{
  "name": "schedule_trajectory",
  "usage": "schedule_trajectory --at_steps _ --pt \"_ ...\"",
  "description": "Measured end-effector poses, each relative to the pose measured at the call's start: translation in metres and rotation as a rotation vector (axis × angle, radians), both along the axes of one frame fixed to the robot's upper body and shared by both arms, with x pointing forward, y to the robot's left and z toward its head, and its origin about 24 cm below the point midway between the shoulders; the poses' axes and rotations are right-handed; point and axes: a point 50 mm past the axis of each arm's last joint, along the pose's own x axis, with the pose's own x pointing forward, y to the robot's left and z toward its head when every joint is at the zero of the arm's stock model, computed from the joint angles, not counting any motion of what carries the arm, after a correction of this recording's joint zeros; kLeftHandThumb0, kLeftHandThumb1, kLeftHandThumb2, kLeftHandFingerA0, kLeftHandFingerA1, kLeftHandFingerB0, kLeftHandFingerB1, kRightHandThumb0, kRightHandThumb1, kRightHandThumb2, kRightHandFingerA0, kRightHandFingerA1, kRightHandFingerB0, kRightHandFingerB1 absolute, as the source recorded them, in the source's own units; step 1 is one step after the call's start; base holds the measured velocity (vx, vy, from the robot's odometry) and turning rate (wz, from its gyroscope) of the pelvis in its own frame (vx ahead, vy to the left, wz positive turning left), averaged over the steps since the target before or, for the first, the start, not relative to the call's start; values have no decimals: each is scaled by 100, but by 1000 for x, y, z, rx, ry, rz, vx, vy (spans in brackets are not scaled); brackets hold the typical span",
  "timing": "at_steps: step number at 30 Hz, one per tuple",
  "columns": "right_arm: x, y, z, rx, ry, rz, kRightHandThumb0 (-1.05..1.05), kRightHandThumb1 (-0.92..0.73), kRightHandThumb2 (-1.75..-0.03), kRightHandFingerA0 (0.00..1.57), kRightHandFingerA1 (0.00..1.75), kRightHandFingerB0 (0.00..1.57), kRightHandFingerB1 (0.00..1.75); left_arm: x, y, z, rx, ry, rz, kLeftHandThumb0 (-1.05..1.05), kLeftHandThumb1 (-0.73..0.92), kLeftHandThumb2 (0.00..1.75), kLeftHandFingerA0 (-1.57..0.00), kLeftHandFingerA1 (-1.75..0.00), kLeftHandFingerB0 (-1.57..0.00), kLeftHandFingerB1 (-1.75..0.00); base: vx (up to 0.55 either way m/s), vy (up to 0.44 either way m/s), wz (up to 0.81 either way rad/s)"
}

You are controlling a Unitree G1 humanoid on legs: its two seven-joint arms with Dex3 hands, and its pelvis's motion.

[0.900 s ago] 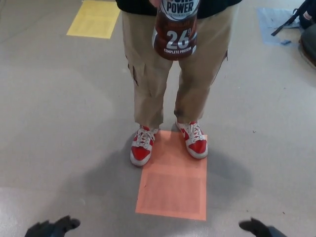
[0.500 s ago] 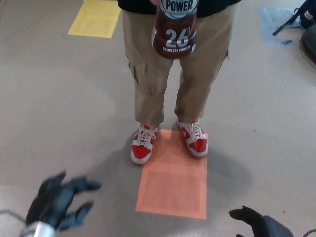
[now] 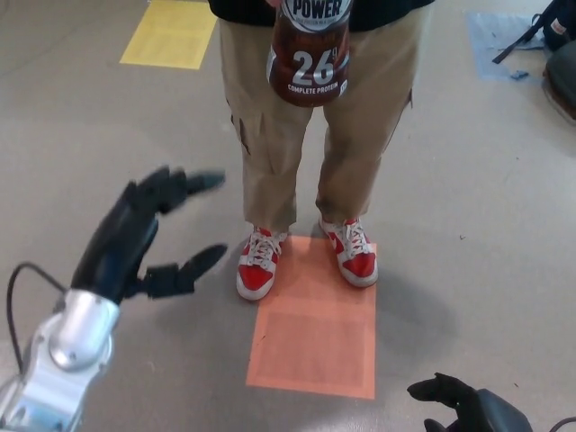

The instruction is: The robot recieved a bottle of protein shake from a person using its left hand and then shake the protein up and down 2 two times and hand it back to the person

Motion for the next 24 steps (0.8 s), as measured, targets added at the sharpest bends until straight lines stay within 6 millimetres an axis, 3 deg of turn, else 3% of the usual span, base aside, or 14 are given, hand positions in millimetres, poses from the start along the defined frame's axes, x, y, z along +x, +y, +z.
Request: schedule_trajectory --at_steps 1,2,3,4,5,6,24 --pt "0 1 0 2 -1 1 -27 -77 -64 94 57 64 48 2 -1 6 -14 -6 -6 -71 45 78 -13 -41 -4 -18 0 0 0" --pt "0 1 0 4 -2 1 -27 -77 -64 94 57 64 48 3 -1 10 -23 -10 -11 -71 45 78 -13 -41 -4 -18 0 0 0" --pt "0 1 0 6 -3 1 -26 -77 -64 93 57 65 48 5 -3 16 -38 -16 -18 -69 44 83 -3 -38 -2 -16 0 0 0" --pt "0 1 0 7 -4 2 -25 -76 -65 93 57 65 48 6 -4 22 -50 -23 -25 -74 56 59 -3 -27 0 -17 0 0 0" --pt "0 2 0 8 -5 3 -25 -76 -65 93 57 65 48 8 -5 26 -58 -29 -31 -74 56 59 -3 -27 0 -17 0 0 0" --pt "0 2 0 10 -6 3 -26 -76 -65 92 57 65 48 9 -6 31 -68 -33 -36 -76 47 84 -1 -21 0 -5 0 0 0" --pt "0 3 1 21 -20 7 -26 -77 -68 95 56 66 51 36 -21 105 -216 -30 -139 -88 57 91 0 -11 0 -3 0 0 0"
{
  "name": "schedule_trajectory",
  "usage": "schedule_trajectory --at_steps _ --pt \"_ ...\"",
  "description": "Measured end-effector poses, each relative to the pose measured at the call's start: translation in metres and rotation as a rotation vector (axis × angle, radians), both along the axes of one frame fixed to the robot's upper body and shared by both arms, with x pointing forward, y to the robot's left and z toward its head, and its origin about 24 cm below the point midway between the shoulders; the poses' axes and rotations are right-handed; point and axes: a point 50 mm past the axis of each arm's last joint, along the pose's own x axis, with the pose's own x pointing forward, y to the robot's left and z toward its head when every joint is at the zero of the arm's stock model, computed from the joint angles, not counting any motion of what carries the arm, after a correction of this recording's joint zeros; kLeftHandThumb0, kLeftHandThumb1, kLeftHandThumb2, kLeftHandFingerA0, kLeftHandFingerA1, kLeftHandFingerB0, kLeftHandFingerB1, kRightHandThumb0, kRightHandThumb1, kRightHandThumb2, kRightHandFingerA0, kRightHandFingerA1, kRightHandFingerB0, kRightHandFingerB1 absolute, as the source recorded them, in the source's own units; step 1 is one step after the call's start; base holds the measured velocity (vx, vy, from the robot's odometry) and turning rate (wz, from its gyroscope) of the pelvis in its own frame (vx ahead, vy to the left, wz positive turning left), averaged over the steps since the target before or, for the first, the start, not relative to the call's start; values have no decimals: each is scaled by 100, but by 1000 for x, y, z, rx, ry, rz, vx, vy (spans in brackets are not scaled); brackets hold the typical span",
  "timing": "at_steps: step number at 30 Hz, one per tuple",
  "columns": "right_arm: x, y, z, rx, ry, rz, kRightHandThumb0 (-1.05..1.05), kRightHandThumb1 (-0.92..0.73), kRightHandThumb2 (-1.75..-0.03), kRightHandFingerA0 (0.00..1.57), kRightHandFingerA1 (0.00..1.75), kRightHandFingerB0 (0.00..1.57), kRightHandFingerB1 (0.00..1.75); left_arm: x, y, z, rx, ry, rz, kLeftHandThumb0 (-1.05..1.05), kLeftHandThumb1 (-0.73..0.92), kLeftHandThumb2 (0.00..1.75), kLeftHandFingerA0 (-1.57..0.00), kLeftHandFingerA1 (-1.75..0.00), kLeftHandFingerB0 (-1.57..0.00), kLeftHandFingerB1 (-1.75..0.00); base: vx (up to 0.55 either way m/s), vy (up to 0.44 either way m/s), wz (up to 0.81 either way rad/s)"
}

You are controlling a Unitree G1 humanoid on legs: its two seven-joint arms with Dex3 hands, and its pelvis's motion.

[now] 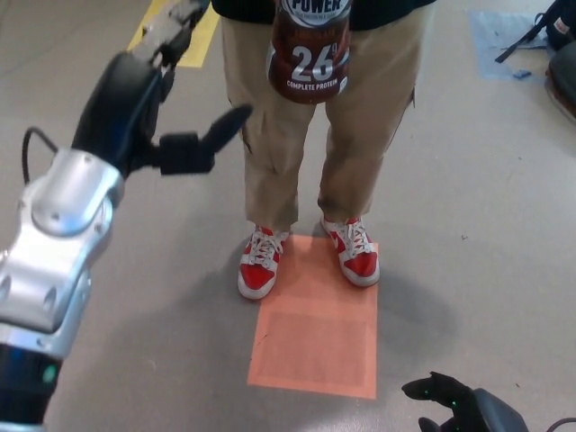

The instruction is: The robot recieved a bottle of protein shake from a person using its left hand and then shake the protein up and down 2 two times and hand it back to the person

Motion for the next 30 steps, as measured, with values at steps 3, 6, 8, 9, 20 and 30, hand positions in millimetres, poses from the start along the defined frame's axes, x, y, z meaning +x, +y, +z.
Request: schedule_trajectory --at_steps 3,6,8,9,20,30 --pt "0 0 0 2 -3 1 -27 -78 -69 94 57 66 52 4 -3 10 -17 7 -15 -89 56 91 0 -12 0 0 0 0 0" --pt "0 0 0 4 -6 2 -27 -79 -70 93 58 65 51 7 -7 23 -39 15 -37 -89 55 91 0 -14 0 0 0 0 0" --pt "0 0 1 5 -7 2 -26 -78 -70 94 58 65 52 9 -10 29 -51 22 -51 -89 54 92 0 -14 0 0 0 0 0" --pt "0 1 1 6 -8 3 -26 -78 -70 94 57 65 52 10 -12 32 -57 25 -58 -88 53 92 0 -14 0 0 0 0 0" --pt "0 1 2 16 -17 8 -24 -78 -70 93 56 63 50 16 -27 57 -123 109 -134 -90 54 91 0 -11 0 0 0 0 0" --pt "0 2 2 23 -28 10 -23 -80 -67 91 54 64 48 17 -38 71 -136 196 -192 -95 58 93 0 -4 0 0 0 0 0"
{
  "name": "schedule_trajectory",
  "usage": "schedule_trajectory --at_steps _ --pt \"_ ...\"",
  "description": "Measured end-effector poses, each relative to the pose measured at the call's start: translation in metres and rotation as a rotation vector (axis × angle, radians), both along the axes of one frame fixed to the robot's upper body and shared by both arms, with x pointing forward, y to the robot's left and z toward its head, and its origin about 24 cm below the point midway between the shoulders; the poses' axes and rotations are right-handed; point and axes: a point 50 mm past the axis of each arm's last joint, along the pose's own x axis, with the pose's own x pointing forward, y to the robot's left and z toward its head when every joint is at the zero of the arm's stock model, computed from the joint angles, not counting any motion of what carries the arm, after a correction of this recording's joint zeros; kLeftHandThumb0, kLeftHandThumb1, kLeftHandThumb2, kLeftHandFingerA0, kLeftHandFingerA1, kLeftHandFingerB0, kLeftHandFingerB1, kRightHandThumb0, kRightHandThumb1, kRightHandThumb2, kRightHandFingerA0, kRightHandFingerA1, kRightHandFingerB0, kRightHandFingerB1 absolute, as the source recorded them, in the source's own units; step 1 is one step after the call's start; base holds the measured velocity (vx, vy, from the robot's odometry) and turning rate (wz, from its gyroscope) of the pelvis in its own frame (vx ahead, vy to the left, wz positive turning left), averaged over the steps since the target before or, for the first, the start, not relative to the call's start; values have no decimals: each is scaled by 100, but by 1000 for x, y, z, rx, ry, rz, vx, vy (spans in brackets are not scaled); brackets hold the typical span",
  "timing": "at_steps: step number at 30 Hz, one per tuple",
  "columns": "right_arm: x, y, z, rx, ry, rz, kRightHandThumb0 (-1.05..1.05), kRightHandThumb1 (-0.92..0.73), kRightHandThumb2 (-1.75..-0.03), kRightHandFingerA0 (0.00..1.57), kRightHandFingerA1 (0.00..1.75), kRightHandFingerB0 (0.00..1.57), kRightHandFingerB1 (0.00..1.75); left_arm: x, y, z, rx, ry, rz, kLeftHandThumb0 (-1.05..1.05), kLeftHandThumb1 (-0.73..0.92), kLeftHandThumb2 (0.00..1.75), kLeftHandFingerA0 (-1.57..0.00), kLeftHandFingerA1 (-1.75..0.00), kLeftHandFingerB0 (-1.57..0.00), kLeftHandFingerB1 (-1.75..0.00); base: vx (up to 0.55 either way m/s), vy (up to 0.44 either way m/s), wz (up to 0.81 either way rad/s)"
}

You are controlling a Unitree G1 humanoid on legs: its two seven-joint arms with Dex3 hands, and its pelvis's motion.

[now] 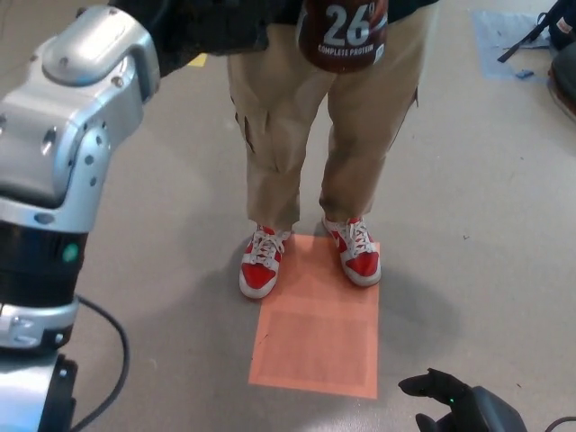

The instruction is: The robot recieved a bottle of protein shake from a person using its left hand and then shake the protein up and down 2 two times and hand it back to the person

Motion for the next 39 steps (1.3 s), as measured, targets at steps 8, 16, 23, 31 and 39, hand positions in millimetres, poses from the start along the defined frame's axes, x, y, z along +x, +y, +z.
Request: schedule_trajectory --at_steps 8,16,23,31,39 --pt "0 0 1 5 -8 1 -25 -78 -70 95 56 65 52 -3 -9 -3 3 93 -53 -95 61 95 0 -7 0 0 0 0 0" --pt "-1 0 1 14 -21 3 -26 -78 -70 93 57 65 52 -12 -24 -15 38 209 -147 -93 58 95 0 -7 0 0 0 0 0" --pt "-3 0 0 18 -26 1 -28 -79 -69 94 55 65 50 -20 -29 -31 73 313 -200 -90 56 93 0 -8 0 0 0 0 0" --pt "-5 -1 0 27 -42 -1 -26 -79 -70 94 57 66 52 -26 -33 -39 110 407 -224 -85 60 61 0 -4 0 0 0 0 0" --pt "-7 -6 0 32 -51 -8 -26 -79 -71 94 57 66 52 -28 -34 -38 110 478 -208 -82 60 59 0 0 0 0 0 0 0"
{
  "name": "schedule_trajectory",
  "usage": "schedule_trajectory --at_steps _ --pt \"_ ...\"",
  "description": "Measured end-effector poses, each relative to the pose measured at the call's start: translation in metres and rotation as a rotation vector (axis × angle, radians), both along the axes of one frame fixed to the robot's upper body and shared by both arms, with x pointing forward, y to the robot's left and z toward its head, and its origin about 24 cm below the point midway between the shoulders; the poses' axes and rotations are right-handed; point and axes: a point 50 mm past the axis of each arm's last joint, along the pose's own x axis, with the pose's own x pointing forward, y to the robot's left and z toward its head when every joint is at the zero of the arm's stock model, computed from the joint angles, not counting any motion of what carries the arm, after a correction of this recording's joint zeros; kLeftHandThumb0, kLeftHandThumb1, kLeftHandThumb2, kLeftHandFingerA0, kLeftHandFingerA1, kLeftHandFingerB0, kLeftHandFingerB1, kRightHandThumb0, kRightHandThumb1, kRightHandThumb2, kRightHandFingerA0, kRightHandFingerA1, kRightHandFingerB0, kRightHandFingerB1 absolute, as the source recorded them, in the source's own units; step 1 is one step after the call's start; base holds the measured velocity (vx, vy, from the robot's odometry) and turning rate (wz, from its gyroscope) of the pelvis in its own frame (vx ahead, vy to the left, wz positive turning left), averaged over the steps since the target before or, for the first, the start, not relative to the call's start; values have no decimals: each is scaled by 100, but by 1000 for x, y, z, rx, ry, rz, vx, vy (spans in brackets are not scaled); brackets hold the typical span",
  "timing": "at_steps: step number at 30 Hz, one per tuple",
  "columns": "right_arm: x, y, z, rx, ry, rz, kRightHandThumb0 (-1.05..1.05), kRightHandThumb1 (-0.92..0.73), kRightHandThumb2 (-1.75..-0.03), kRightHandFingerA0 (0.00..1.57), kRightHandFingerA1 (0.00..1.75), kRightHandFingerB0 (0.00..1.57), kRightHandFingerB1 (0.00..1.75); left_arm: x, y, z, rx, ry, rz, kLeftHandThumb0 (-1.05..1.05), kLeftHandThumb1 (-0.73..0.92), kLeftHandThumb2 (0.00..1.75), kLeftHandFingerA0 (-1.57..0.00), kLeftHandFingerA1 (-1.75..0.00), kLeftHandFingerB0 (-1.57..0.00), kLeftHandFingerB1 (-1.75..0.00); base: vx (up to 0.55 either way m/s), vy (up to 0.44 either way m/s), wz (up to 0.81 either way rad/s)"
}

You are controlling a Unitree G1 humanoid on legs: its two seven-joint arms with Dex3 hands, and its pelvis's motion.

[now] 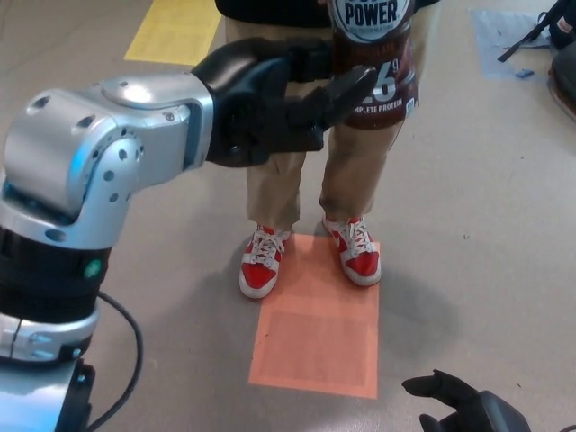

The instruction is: The robot recieved a bottle of protein shake from a person using its left hand and then shake the protein up and down 2 two times and hand it back to the person

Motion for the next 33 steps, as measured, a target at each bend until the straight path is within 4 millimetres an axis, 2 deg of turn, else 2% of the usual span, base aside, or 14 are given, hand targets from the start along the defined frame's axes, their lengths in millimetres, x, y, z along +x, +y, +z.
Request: schedule_trajectory --at_steps 2,3,5,6,9,10,13,14,15,16,19,25,33 --pt "0 -1 0 0 -3 -1 -26 -79 -70 94 56 66 51 0 0 1 -3 11 8 -84 60 59 0 0 0 0 0 0 0" --pt "-1 -1 0 1 -4 -1 -25 -79 -72 94 57 65 51 0 0 0 -1 15 12 -88 50 86 0 0 0 0 0 0 0" --pt "-1 -1 0 2 -5 -2 -24 -78 -71 94 57 66 51 0 1 0 9 20 27 -88 49 85 0 0 0 0 0 0 0" --pt "-1 -1 0 2 -5 -2 -24 -78 -71 93 57 65 51 0 1 0 10 20 29 -86 58 57 0 0 0 0 0 0 0" --pt "-1 -2 1 7 -9 -5 -23 -77 -72 94 56 65 51 2 3 -1 22 19 57 -85 56 56 0 0 0 0 0 0 0" --pt "0 -2 1 9 -9 -6 -21 -76 -72 94 56 65 51 2 4 -2 27 20 66 -84 47 83 0 0 0 0 0 0 0" --pt "0 -2 0 10 -6 -6 -20 -76 -72 94 57 65 51 5 7 -4 30 24 86 -82 47 81 0 0 0 0 0 0 0" --pt "0 -2 1 10 -6 -6 -23 -75 -68 96 57 67 51 6 8 -5 30 26 95 -77 41 72 0 0 0 0 0 0 0" --pt "0 -2 1 11 -6 -6 -23 -75 -68 96 57 67 51 7 9 -6 30 28 105 -77 41 72 0 0 0 0 0 0 0" --pt "0 -2 1 12 -7 -7 -23 -76 -67 95 56 67 51 9 10 -7 31 30 120 -76 50 56 0 0 0 0 0 0 0" --pt "0 -1 1 16 -8 -8 -25 -77 -66 96 54 66 49 13 13 -9 35 31 154 -80 50 56 0 0 0 0 0 0 0" --pt "0 -1 1 19 -6 -6 -25 -78 -63 97 54 68 49 22 17 -15 60 4 238 -71 48 55 0 0 0 0 0 0 0" --pt "0 1 0 22 -5 -2 -22 -77 -67 97 57 67 51 33 22 -24 87 -33 310 -69 49 56 0 0 0 0 0 0 0"
